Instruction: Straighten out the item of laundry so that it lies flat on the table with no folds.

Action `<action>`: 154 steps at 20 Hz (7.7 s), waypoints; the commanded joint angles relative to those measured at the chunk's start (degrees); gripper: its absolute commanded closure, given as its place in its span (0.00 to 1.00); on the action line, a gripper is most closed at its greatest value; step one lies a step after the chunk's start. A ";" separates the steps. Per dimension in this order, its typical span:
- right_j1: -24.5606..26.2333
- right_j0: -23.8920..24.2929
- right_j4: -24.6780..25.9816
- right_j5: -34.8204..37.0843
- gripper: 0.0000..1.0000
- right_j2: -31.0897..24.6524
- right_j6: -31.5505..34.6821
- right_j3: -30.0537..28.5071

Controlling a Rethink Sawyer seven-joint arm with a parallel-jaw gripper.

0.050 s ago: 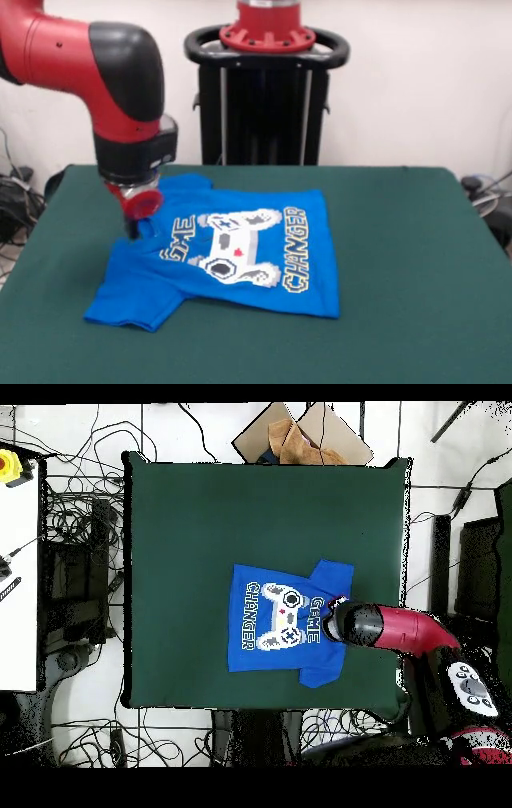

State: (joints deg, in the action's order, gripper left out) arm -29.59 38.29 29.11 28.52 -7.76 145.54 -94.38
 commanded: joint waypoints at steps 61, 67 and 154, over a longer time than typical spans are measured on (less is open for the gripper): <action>10.09 -3.20 2.30 22.52 1.00 -11.86 -34.44 30.64; 13.52 -3.09 1.41 24.35 1.00 -13.05 -35.66 34.96; 7.24 -10.13 0.84 17.55 1.00 -3.97 -32.57 21.57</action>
State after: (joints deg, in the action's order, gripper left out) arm -18.90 29.51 36.07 23.94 -10.20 119.54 -72.90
